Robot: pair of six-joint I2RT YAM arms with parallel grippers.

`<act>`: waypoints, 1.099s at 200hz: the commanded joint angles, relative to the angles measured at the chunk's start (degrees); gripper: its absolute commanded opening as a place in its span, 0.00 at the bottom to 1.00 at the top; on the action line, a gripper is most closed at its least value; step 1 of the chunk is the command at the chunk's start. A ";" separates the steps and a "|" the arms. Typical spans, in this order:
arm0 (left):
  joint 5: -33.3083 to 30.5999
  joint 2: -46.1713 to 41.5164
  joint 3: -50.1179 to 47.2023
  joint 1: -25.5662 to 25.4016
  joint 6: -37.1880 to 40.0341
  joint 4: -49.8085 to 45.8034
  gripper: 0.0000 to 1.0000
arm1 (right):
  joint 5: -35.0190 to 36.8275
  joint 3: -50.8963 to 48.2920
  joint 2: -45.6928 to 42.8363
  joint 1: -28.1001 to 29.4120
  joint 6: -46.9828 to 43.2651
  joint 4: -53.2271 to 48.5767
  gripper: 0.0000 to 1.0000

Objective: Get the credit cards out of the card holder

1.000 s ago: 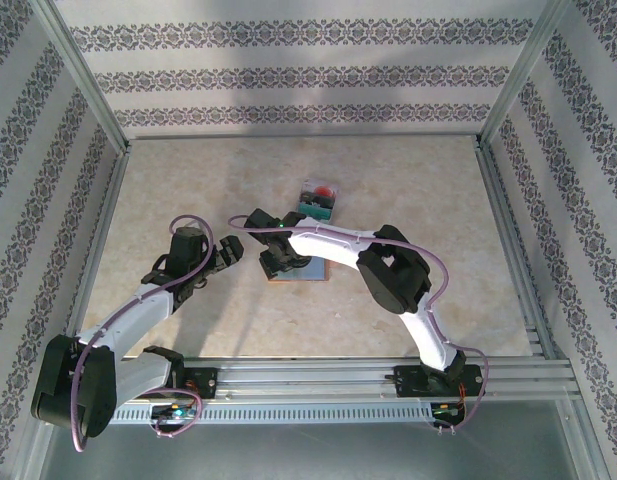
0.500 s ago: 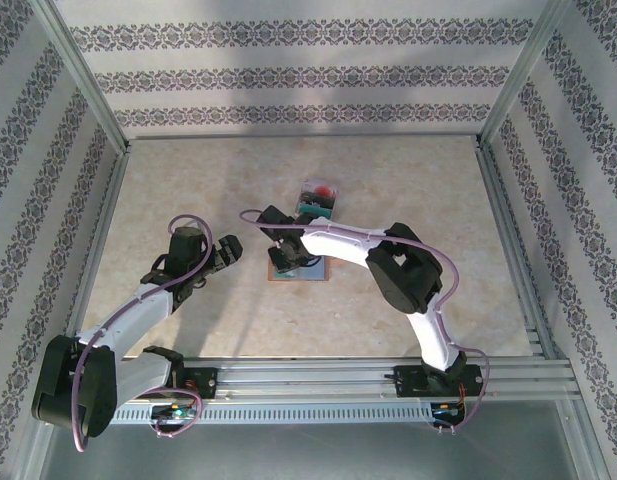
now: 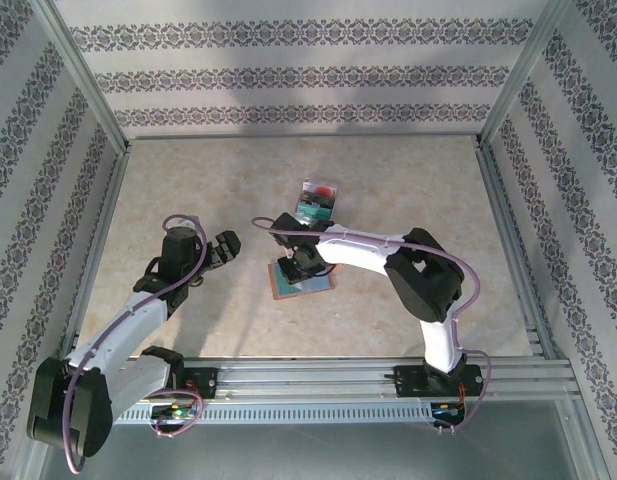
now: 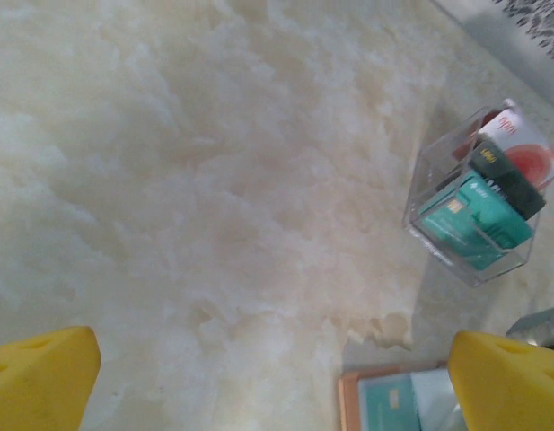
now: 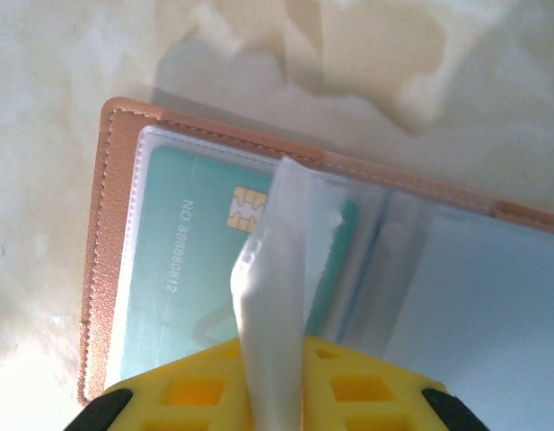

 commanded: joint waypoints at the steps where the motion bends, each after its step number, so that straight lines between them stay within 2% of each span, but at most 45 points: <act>1: -0.77 -1.69 0.18 0.01 1.13 -1.06 1.00 | -1.16 -2.59 -3.68 0.71 -1.45 -0.38 0.21; 21: -0.85 -1.88 -0.10 -0.46 1.04 -0.75 1.00 | 2.36 -3.36 -4.50 0.71 -1.85 -2.26 0.26; 53: -0.90 -1.48 -0.03 -0.58 0.94 -0.37 1.00 | 7.93 -2.87 -4.34 0.62 -1.92 -4.64 0.29; 112: -2.09 -1.26 1.46 -1.58 2.83 -2.51 1.00 | 10.95 -3.28 -6.05 -1.08 -0.10 -4.56 0.30; 173: -7.00 2.19 4.49 -8.78 5.87 -3.75 1.00 | 12.58 -6.81 -8.13 -3.99 2.04 -3.26 0.31; 220: -7.95 5.90 6.28 -13.19 6.68 -2.55 0.99 | 14.37 -9.97 -10.55 -5.58 3.06 -2.72 0.37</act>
